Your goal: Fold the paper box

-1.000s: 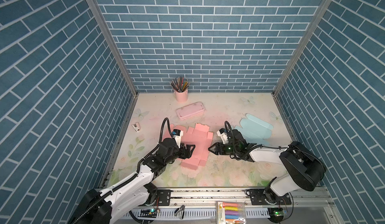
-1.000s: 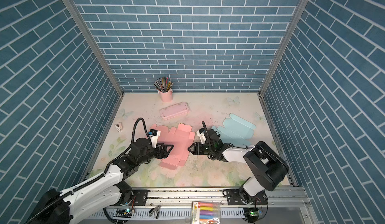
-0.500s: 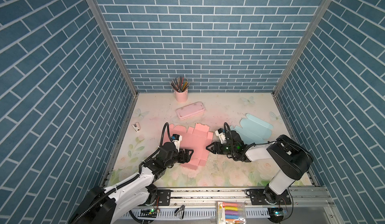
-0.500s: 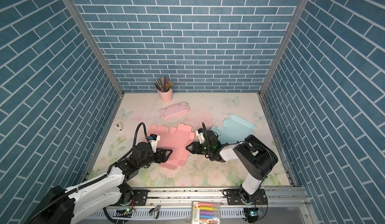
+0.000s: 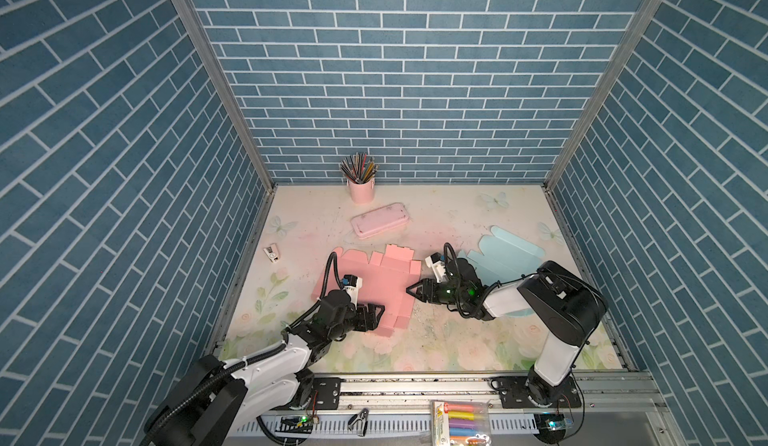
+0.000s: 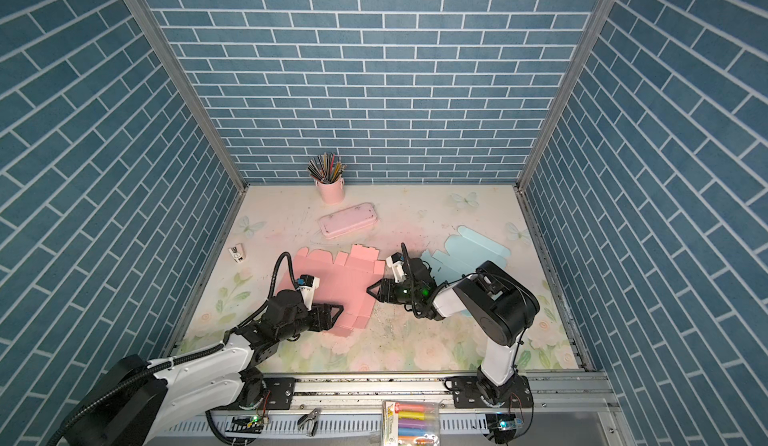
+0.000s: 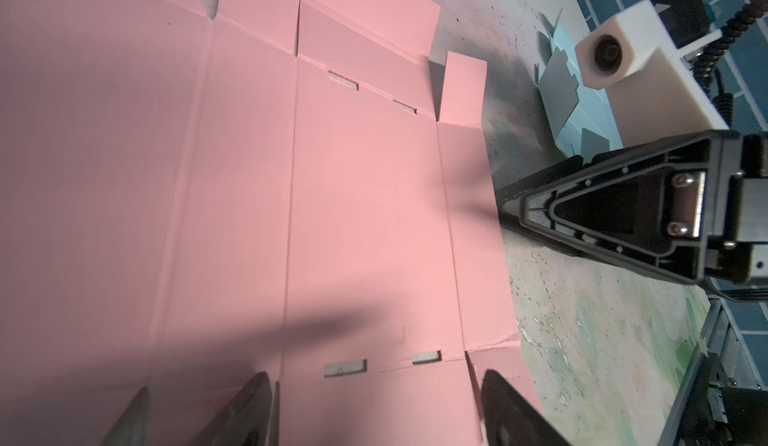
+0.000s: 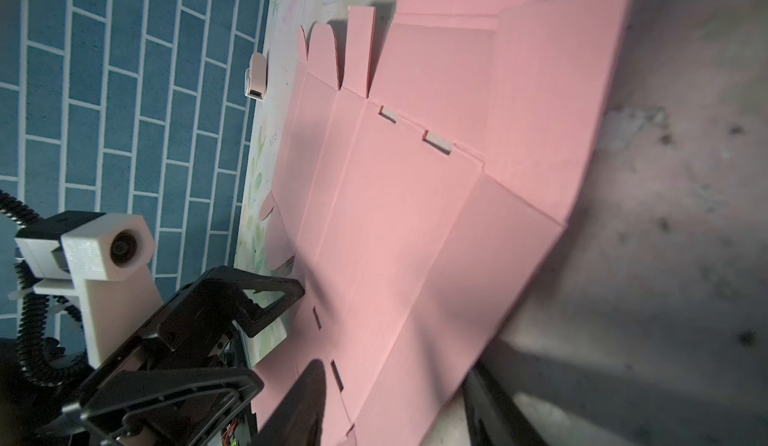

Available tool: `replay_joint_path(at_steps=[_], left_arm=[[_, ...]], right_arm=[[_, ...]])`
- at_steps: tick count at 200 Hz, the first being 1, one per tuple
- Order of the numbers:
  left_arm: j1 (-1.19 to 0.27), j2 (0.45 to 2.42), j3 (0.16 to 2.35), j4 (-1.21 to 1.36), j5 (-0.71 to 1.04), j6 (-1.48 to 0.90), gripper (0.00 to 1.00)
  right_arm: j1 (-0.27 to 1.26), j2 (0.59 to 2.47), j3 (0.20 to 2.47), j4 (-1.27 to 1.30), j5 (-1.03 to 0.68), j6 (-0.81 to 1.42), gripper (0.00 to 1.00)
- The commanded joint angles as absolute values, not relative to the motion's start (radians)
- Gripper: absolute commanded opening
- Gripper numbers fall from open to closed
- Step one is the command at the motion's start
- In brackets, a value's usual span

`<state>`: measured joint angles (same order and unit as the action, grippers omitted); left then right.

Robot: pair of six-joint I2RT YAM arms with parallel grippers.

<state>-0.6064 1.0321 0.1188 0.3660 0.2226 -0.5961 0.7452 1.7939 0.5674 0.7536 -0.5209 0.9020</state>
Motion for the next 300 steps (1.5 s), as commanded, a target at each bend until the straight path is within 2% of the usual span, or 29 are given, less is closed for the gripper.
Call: replay_joint_path(at_steps=[1,46,117,218,300], left_arm=[[-0.615,1.05,0.099,0.42,0.223,-0.614,0.8],[-0.622,1.103,0.084,0.479,0.224,-0.624,0.8],[-0.66,1.136,0.106,0.5,0.223,-0.636,0.79],[-0.683,1.123,0.135,0.476,0.219,-0.635,0.79],[-0.684,0.999,0.147,0.37,0.155,-0.631,0.79]], right_arm=[[0.75,1.822,0.572,0.759,-0.525,0.957,0.53],[0.75,1.827,0.581,0.758,-0.526,0.954,0.51],[0.749,1.833,0.596,0.771,-0.525,0.962,0.39],[0.727,1.822,0.589,0.767,-0.52,0.96,0.13],[0.683,1.74,0.54,0.683,-0.569,0.894,0.07]])
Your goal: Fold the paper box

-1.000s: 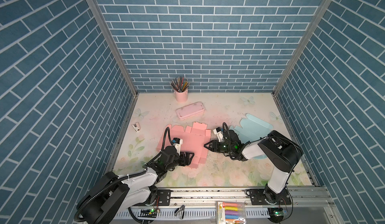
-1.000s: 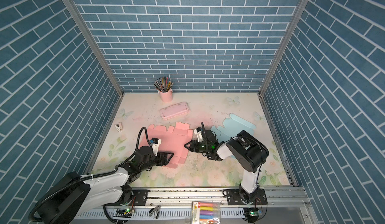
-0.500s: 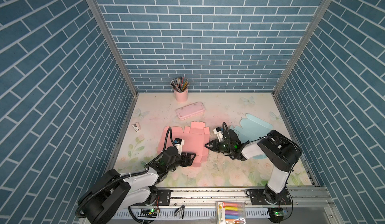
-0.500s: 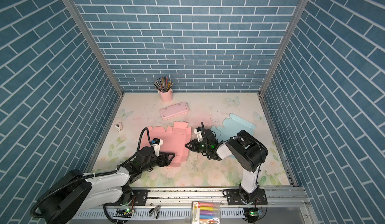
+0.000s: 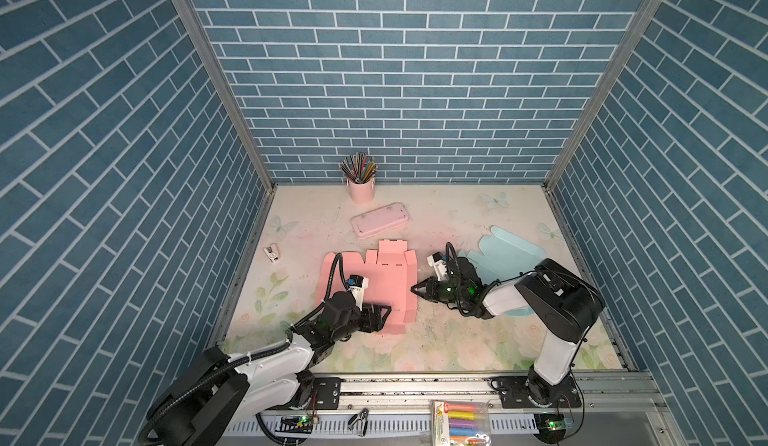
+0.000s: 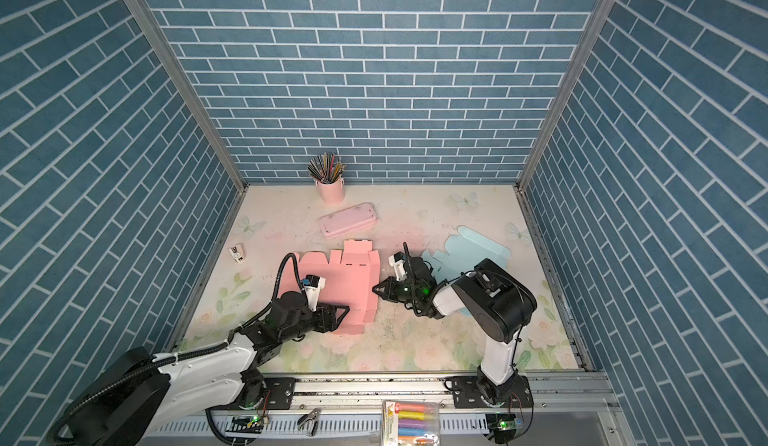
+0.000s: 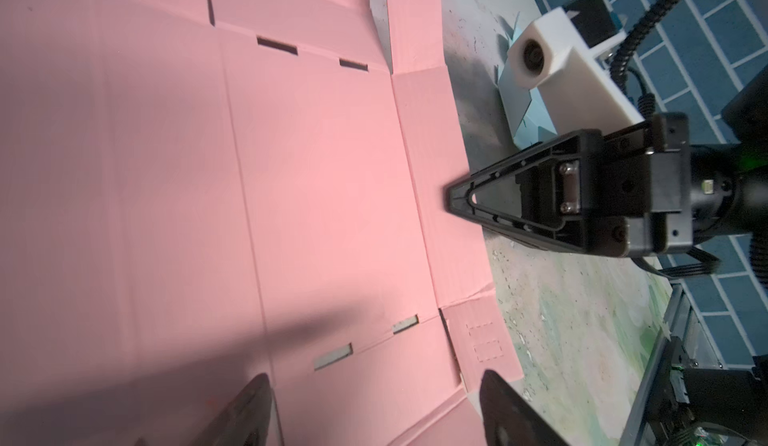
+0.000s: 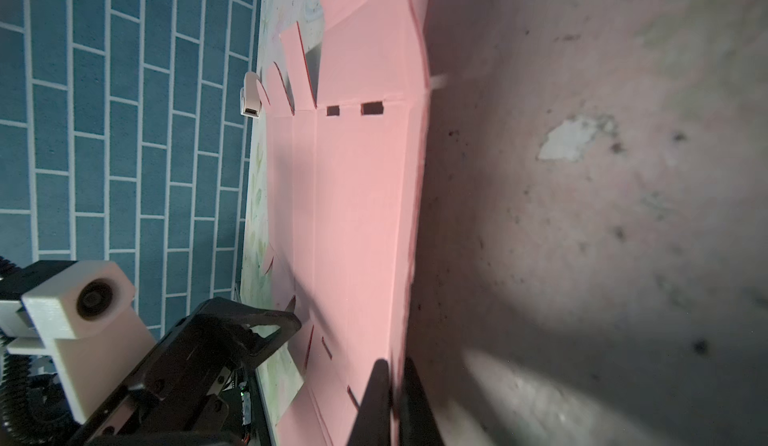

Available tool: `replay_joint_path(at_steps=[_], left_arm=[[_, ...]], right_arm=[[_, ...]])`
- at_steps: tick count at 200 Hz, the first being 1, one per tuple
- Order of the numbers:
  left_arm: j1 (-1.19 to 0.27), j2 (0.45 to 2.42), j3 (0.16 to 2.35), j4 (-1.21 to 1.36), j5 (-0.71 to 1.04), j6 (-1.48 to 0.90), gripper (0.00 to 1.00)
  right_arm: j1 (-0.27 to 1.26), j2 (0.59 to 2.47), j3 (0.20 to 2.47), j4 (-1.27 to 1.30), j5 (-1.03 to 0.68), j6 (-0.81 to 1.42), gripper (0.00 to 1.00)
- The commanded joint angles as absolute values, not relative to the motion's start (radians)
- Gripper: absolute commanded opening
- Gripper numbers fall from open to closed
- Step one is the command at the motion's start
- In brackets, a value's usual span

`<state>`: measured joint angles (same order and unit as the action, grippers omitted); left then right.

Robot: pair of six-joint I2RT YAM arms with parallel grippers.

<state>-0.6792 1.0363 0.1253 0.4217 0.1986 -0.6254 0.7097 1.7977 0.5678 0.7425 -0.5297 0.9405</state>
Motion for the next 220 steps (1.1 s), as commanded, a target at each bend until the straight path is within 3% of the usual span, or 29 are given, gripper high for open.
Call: replay_joint_path(at_steps=[1,61,107,158,220], left_arm=[[-0.683,0.998,0.147,0.369,0.155,-0.631,0.79],[-0.684,0.966,0.148,0.355,0.151,-0.626,0.79],[-0.685,0.942,0.153,0.333,0.142,-0.627,0.79],[-0.685,0.926,0.16,0.319,0.139,-0.632,0.79],[-0.685,0.923,0.158,0.327,0.143,-0.635,0.79]], right_arm=[[0.682,1.738,0.54,0.677,-0.57,0.89,0.07],[0.637,1.608,0.61,0.225,-0.534,0.611,0.08],[0.618,1.601,0.594,0.275,-0.538,0.636,0.12],[0.618,1.641,0.567,0.4,-0.558,0.706,0.25],[0.618,1.681,0.525,0.522,-0.558,0.773,0.25]])
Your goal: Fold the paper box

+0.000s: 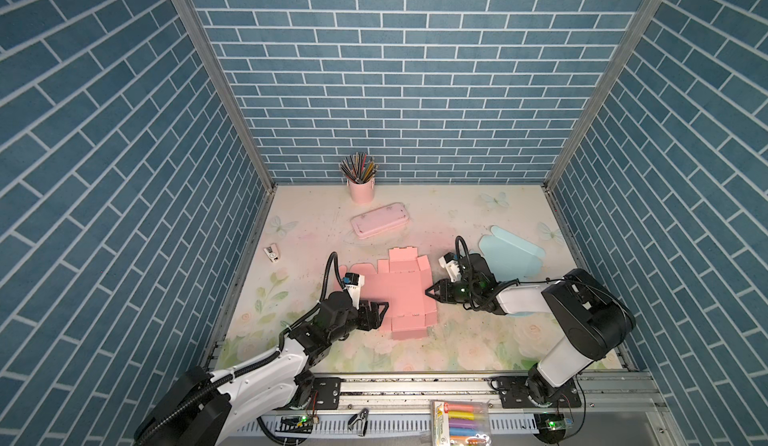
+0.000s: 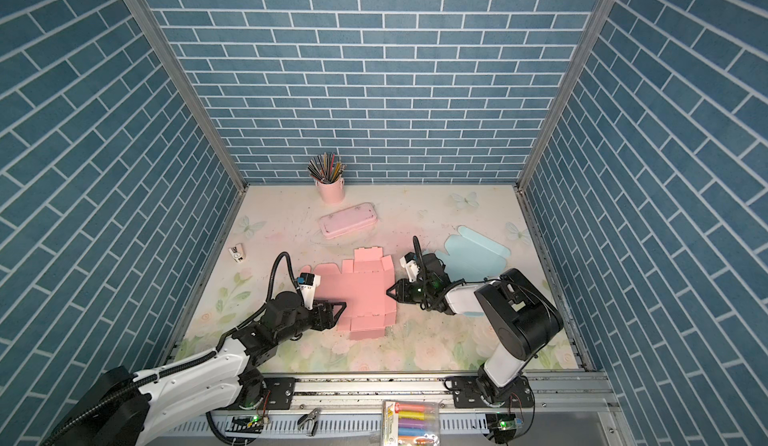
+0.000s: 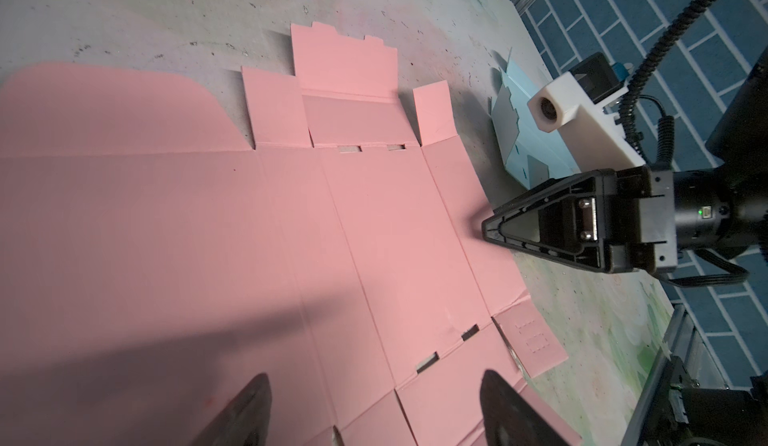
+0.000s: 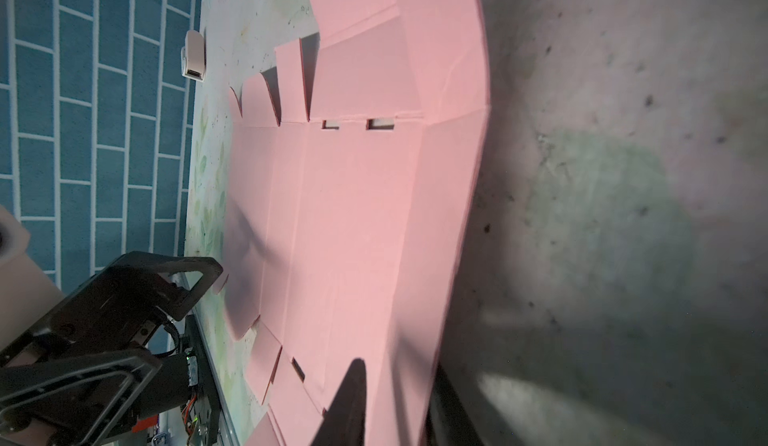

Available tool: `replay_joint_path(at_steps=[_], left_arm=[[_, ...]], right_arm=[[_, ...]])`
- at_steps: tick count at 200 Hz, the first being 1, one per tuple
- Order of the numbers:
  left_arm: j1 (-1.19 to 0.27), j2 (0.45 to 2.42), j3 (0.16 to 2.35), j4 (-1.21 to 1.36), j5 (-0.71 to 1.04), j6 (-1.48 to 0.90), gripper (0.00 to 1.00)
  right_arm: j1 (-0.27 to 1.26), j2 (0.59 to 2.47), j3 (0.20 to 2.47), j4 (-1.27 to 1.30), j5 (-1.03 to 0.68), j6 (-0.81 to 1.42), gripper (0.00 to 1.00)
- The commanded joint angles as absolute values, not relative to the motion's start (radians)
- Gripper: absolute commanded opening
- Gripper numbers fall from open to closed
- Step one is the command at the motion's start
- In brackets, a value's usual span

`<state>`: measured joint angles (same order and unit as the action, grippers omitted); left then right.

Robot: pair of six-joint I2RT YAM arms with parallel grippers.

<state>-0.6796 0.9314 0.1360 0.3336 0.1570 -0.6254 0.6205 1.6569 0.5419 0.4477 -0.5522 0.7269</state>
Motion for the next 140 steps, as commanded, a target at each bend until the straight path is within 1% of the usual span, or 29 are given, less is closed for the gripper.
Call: replay_joint_path(at_steps=[1,39,79,111,140], left_arm=[[-0.684,0.922,0.158,0.326,0.144,-0.635,0.79],[-0.686,0.906,0.158,0.317,0.143,-0.635,0.79],[-0.686,0.901,0.156,0.319,0.148,-0.634,0.8],[-0.685,0.893,0.147,0.337,0.164,-0.636,0.79],[-0.686,0.888,0.162,0.316,0.162,-0.615,0.79]], right_arm=[[0.617,1.681,0.525,0.522,-0.558,0.773,0.24],[0.617,1.689,0.528,0.532,-0.551,0.774,0.12],[0.618,1.668,0.538,0.492,-0.544,0.743,0.04],[0.618,1.634,0.574,0.393,-0.531,0.672,0.02],[0.619,1.607,0.649,0.202,-0.506,0.555,0.03]])
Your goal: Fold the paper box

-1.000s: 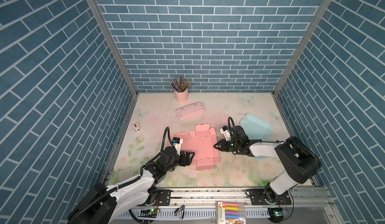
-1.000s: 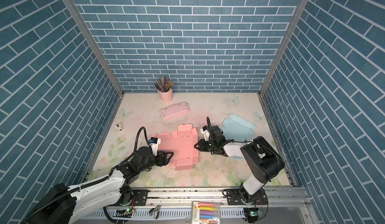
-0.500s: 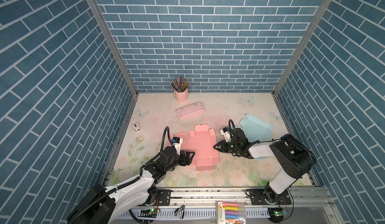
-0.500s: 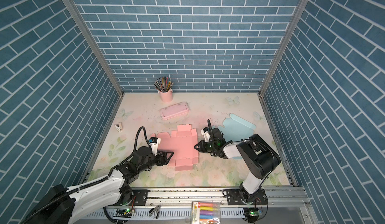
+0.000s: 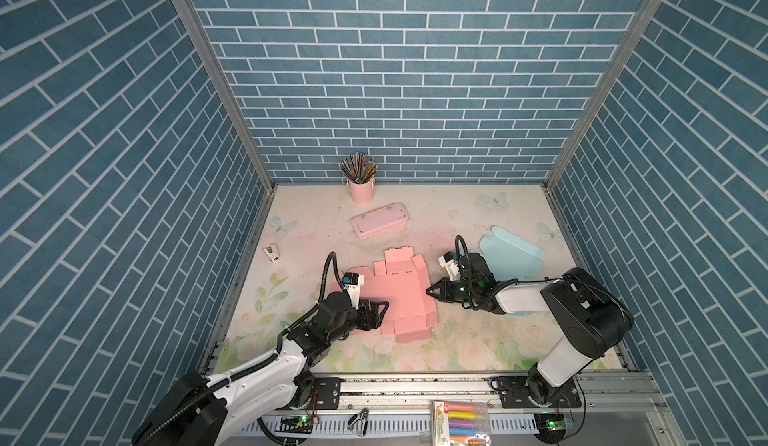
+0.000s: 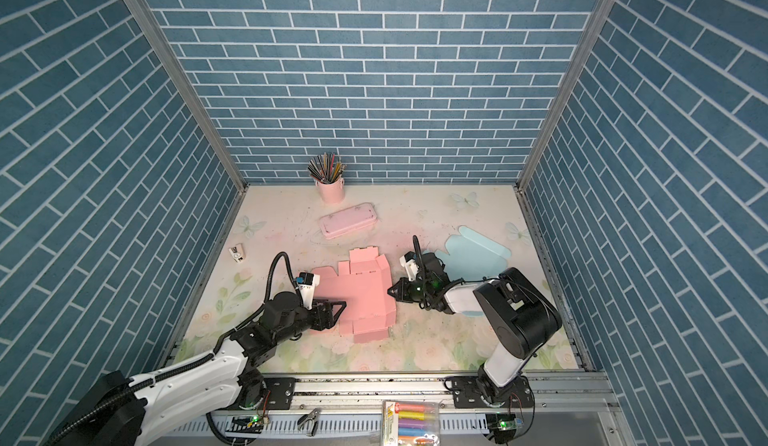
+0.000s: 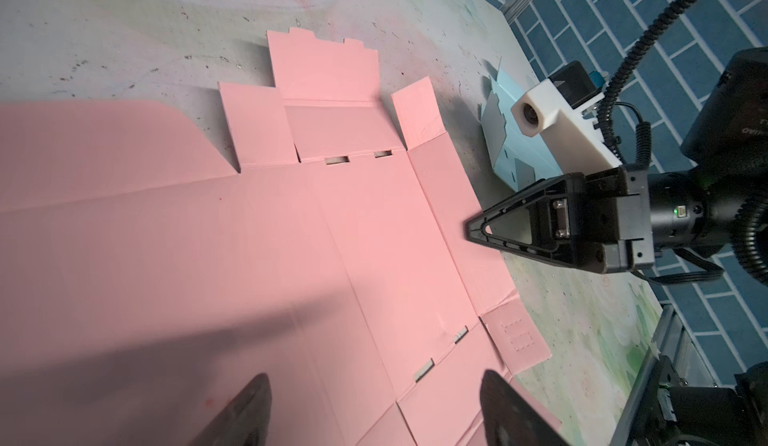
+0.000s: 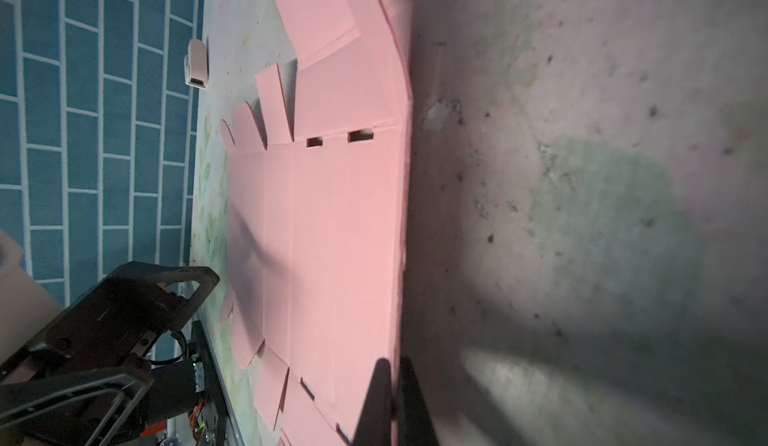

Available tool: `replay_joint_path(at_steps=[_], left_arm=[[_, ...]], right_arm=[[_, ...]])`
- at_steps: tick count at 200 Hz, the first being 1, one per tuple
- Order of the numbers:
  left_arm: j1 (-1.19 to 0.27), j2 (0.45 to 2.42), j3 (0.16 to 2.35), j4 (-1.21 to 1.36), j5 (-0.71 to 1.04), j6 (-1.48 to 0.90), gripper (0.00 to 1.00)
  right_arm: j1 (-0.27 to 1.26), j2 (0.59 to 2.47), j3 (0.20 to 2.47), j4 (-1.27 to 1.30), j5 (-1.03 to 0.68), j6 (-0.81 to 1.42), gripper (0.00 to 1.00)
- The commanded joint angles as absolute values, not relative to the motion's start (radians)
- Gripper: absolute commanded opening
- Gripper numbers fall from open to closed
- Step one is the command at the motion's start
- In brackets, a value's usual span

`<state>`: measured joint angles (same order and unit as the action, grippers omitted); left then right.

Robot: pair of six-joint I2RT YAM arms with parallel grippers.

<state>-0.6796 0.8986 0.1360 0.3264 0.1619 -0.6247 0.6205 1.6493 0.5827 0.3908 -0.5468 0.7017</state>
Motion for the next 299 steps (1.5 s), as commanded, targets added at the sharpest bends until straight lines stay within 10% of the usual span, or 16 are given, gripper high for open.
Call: replay_joint_path(at_steps=[1,299], left_arm=[[-0.686,0.888,0.163,0.315,0.162,-0.613,0.79],[-0.688,1.061,0.295,0.381,0.205,-0.567,0.79]], right_arm=[[0.619,1.607,0.652,0.196,-0.505,0.548,0.03],[0.621,1.727,0.796,0.103,-0.421,0.456,0.25]])
